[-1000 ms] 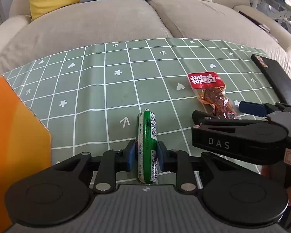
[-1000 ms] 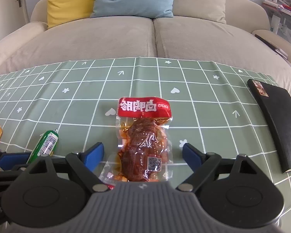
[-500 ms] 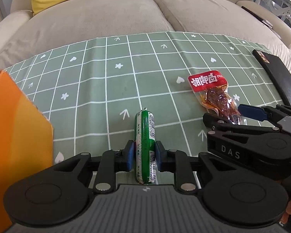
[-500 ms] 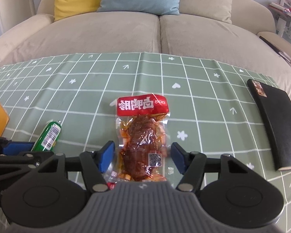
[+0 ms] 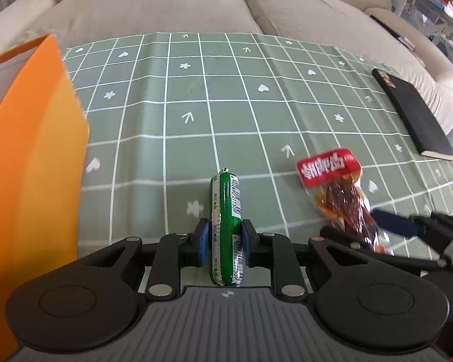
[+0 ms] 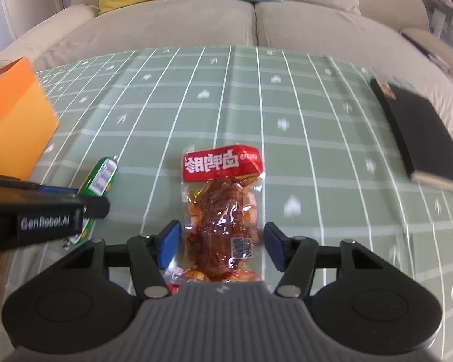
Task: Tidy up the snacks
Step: 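Carry the sausage and meat packet into the orange box and open both tools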
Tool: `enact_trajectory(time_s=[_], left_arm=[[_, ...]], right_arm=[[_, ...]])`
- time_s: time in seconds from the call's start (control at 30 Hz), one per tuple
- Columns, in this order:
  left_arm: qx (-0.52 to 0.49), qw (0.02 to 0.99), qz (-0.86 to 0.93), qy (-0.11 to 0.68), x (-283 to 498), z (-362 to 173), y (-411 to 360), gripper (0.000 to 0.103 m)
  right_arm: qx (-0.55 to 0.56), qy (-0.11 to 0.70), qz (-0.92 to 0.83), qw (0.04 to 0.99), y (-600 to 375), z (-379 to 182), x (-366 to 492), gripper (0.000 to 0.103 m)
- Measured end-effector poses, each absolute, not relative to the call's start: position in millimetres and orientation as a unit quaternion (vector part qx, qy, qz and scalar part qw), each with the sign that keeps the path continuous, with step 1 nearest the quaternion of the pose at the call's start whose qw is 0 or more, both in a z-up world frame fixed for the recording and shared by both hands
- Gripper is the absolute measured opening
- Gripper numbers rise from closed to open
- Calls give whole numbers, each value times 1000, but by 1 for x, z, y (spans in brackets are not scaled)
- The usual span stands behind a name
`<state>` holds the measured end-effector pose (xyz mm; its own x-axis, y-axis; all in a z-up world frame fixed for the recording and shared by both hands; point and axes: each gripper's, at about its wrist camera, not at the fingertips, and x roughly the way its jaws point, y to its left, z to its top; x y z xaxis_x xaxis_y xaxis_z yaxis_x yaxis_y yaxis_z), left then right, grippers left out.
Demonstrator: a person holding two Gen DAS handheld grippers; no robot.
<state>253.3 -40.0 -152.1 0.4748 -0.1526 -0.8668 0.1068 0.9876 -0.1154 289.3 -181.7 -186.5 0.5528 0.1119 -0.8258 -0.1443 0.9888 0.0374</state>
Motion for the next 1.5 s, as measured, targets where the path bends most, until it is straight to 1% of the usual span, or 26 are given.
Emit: enact_trajectory(time_s=[0.17, 0.37, 0.77, 1.03, 1.2, 1.5], left_arm=[[-30, 857, -78, 508, 227, -152, -35, 24], [-43, 862, -89, 497, 195, -141, -30, 24], [-32, 873, -106, 476, 157, -86, -24, 24], [-41, 892, -103, 438, 140, -38, 6, 24], [-67, 889, -105, 441, 142, -24, 37, 24], [-69, 889, -80, 447, 147, -3, 107, 24]], right_arm=[[-34, 464, 76, 882, -182, -183, 248, 54], [12, 460, 77, 884, -191, -170, 212, 53], [40, 420, 113, 899, -174, -119, 163, 53], [52, 404, 146, 901, -150, -85, 157, 53], [61, 396, 185, 898, -123, -64, 162, 53], [29, 394, 259, 882, -56, -30, 177, 53]])
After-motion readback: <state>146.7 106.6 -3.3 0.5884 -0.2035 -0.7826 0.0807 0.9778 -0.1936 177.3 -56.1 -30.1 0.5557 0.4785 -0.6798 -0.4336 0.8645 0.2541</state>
